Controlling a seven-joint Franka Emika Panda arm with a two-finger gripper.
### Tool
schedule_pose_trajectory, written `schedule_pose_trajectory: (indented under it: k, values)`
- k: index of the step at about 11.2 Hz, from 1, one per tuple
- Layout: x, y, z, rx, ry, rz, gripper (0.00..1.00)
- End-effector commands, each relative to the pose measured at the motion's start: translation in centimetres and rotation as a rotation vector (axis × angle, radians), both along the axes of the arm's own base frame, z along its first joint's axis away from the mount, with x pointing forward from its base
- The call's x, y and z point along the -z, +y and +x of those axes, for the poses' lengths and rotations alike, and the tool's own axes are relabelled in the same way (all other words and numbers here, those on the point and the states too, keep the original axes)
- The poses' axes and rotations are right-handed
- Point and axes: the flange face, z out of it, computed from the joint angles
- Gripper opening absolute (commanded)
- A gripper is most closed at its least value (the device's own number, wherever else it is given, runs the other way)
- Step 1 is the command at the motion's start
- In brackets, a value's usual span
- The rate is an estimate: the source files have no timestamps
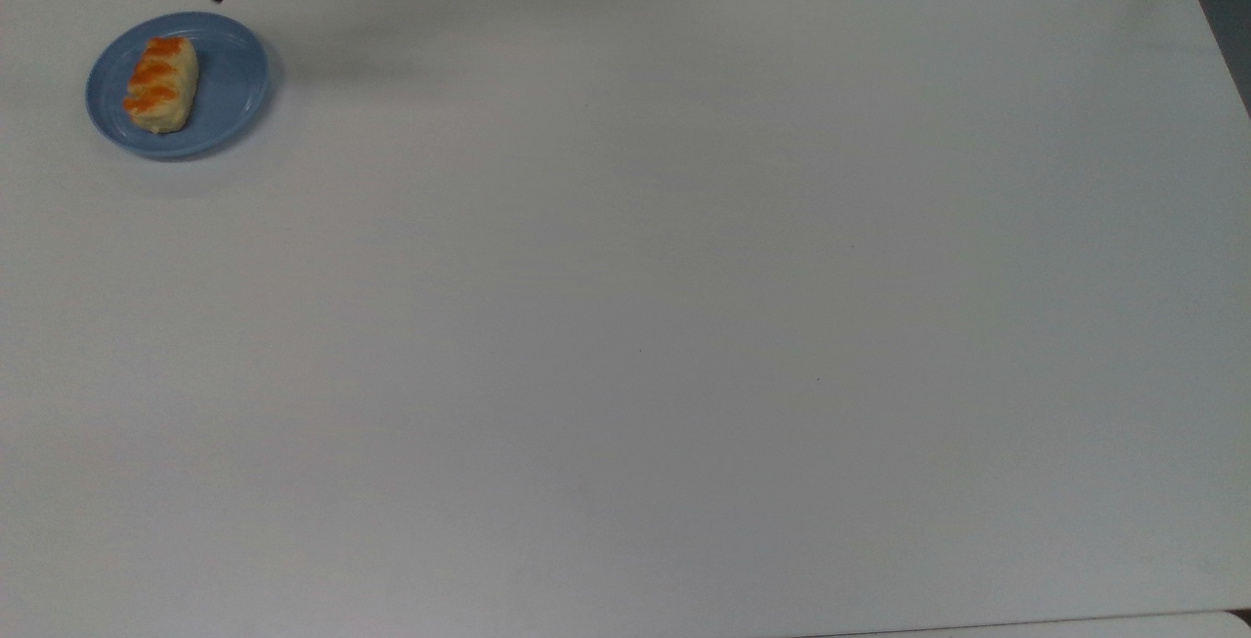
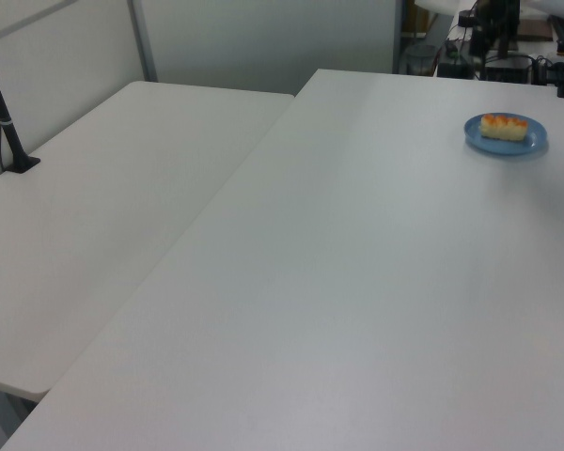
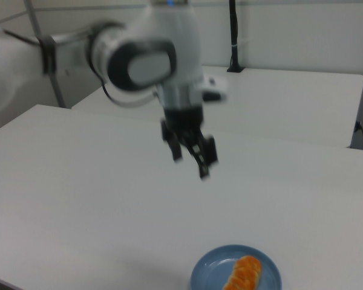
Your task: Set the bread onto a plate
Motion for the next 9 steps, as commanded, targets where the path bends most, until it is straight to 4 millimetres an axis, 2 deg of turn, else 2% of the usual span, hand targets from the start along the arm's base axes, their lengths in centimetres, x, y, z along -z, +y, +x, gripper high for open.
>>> schedule_pose_trajectory:
  k: [1,4,6,8,9]
  values:
    - [-7.5,7.8,3.4,0.043,-0.045,0.073,1.00]
    - [-8.4,19.4,7.2,0.053,-0.099,0.062,1.00]
    - [-9.0,23.9,8.6,0.016,-0.178,0.050,1.00]
    - [-9.0,26.1,8.7,-0.073,-0.173,0.040,1.00]
    - [-8.6,26.9,8.7,-0.206,-0.152,0.033,1.00]
